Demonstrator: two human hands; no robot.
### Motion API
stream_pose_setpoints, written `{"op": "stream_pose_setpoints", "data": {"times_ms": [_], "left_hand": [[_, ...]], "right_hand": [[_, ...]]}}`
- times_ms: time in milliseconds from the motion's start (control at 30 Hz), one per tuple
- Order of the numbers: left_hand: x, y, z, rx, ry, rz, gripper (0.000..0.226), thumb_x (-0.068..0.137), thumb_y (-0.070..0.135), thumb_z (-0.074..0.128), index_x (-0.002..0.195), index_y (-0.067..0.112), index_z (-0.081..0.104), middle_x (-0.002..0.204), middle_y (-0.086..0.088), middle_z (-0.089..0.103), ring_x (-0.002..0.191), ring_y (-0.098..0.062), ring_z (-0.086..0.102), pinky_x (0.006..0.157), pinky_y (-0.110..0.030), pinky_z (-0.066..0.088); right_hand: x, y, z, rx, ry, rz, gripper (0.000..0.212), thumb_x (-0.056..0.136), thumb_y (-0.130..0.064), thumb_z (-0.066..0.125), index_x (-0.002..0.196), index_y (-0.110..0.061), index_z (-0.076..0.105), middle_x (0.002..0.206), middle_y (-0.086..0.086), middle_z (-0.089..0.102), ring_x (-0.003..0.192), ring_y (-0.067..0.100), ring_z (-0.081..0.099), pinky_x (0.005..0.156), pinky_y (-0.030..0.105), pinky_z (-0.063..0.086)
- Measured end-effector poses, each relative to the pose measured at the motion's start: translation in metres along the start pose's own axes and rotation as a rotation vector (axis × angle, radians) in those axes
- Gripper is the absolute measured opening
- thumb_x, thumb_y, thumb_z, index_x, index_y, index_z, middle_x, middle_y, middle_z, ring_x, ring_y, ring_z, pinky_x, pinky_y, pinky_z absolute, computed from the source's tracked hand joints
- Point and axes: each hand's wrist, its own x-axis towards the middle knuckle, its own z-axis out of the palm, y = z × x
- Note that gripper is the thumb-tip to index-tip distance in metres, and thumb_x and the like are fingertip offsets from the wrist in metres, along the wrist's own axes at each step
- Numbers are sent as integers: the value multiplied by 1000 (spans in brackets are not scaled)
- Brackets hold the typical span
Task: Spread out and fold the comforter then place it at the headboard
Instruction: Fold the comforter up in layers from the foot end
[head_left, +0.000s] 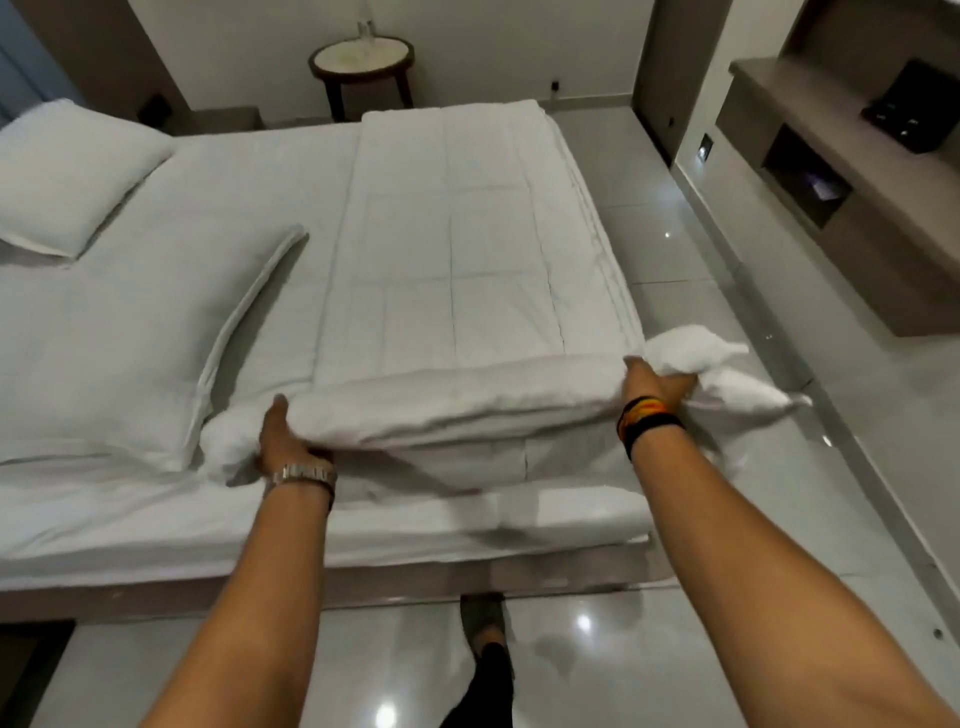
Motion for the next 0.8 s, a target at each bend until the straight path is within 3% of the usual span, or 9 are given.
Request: {"op": "stream_pose_setpoints", "data": {"times_ms": [100,167,300,367,467,600,700,767,800], "left_hand": [[69,16,66,-5,-126,14,36,98,37,66,127,14,67,112,-3,72,94,-21,69,87,-37,59],[106,14,92,106,-138,-20,29,102,42,58,121,21,64,112,1,65,94,-17,63,80,-30,55],[150,-38,68,431,134,9,58,104,43,57,151,11,47,154,-14,50,137,-34,51,112,-40,43],[140,-76,39,632,442,-46,89,95,62,59,160,11,28,166,-18,29,150,-34,36,120,-42,32],[114,-119,21,646,679,-238,121,81,85,54,167,19,0,172,-20,-3,159,-38,6,124,-58,5],[125,-137,31,459,674,-192,145,63,81,76,165,29,-13,170,-23,10,154,-38,25,121,-59,20],[147,-140,22,383,640,-147,166,34,86,74,164,31,-13,172,-14,-6,157,-34,14,123,-56,18],[155,-141,10,526,560,-152,153,51,87,73,165,27,-9,173,-10,-4,157,-31,15,125,-53,16],[158,-142,3,514,558,-129,142,64,71,83,165,28,-7,173,-8,4,155,-29,23,124,-52,20]], "right_hand": [[48,-39,62,33,-328,102,103,90,-25,78,165,-32,8,145,3,46,125,36,61,104,56,52],[68,-42,80,-22,-421,147,95,95,-29,74,165,-37,11,135,0,44,121,35,63,97,57,57],[68,21,56,-249,-26,-41,60,99,-24,70,153,-10,47,147,14,56,135,33,55,106,30,46],[55,72,29,-422,212,-78,67,96,-34,73,153,-8,47,158,20,43,147,39,40,118,44,36],[44,121,11,-387,338,239,104,85,-59,76,165,-30,16,168,15,22,150,41,30,119,57,30],[67,134,38,46,276,375,141,70,-64,86,162,-35,-17,170,1,19,148,33,37,114,65,39],[89,138,61,52,324,357,153,63,-52,96,162,-32,-19,172,0,11,151,28,34,120,58,33],[96,146,66,58,351,335,151,60,-41,99,164,-34,-11,168,2,24,145,28,41,119,57,35],[95,149,65,65,353,323,147,61,-36,100,164,-33,-5,164,3,32,142,28,45,118,55,36]]}}
